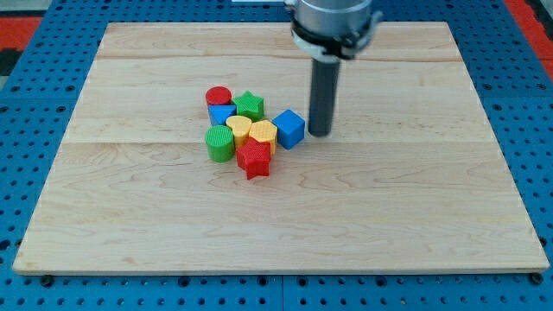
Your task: Place the red star towards the bottom right of the board
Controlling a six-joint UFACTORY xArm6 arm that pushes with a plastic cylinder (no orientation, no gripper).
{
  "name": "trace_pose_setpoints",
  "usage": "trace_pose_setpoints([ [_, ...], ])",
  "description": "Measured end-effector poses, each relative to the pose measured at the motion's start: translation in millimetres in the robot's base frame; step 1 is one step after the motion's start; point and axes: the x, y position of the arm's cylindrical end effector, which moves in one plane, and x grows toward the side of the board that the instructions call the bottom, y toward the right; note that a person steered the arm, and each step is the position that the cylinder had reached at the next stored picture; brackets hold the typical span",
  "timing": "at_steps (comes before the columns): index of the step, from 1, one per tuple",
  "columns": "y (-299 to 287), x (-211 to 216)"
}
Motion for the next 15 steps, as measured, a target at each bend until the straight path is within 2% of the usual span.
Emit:
trace_pose_setpoints([
  [1, 20, 33],
  [2, -24, 58],
  [5, -42, 35],
  [7, -105, 3],
  [8, -105, 6],
  [9, -160, 37],
  [10, -203, 43],
  [11, -285, 31],
  [12, -292, 68],
  [13, -196, 82],
  [14, -127, 76],
  [15, -106, 86],
])
